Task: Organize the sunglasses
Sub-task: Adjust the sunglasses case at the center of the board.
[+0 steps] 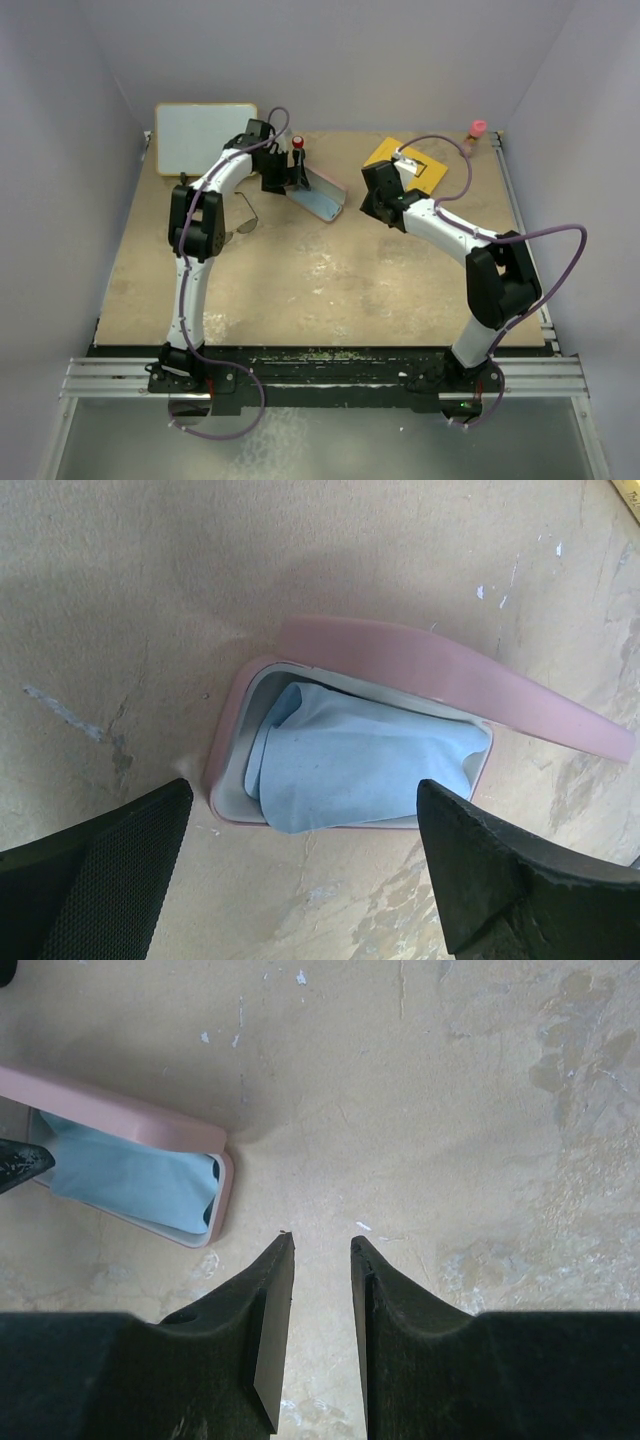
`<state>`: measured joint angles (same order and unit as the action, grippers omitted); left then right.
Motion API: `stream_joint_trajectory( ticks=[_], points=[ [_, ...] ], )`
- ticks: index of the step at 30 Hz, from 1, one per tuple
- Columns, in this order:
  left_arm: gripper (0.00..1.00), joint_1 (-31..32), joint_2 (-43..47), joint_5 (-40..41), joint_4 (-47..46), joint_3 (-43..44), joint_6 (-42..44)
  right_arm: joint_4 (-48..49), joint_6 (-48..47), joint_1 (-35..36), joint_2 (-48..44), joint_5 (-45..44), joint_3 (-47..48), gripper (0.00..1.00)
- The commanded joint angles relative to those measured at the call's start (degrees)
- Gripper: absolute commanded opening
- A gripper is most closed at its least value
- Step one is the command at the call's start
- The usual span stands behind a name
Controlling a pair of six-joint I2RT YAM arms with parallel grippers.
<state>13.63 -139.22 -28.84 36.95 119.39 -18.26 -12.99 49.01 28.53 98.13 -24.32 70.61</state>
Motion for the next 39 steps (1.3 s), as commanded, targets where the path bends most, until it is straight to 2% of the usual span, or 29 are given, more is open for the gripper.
stream_joint_trajectory(
  ticks=[1,9,15,18,20,32,39],
  points=[
    [0.96,-0.1,0.1,-2.3,-3.0,-0.3,-1.5,0.2,1.3,-0.1,-0.9,-0.9,-0.6,0.34],
    [0.94,0.2,0.3,-5.0,-4.9,-2.8,-4.1,0.1,1.7,-0.1,-0.8,-1.0,-0.6,0.33],
    [0.93,1.2,4.0,-6.7,-5.6,-10.0,-7.8,-0.1,1.8,-0.2,-0.7,-1.0,-0.1,0.33],
    [0.92,2.6,6.1,-5.8,-5.8,-12.9,-6.7,-0.2,1.8,-0.2,-0.7,-1.0,0.1,0.33],
    [0.93,4.0,6.5,-3.9,-4.0,-12.7,-5.1,0.0,1.9,-0.2,-0.9,-1.0,0.0,0.33],
    [0.93,6.6,8.3,-4.6,-2.1,-14.4,-4.1,-1.1,1.4,-0.2,-2.6,-1.6,-0.5,0.34],
    [0.94,6.6,8.8,-2.5,9.3,-6.0,3.8,-1.5,0.5,0.0,-4.2,-3.9,-0.9,0.37]
  ],
)
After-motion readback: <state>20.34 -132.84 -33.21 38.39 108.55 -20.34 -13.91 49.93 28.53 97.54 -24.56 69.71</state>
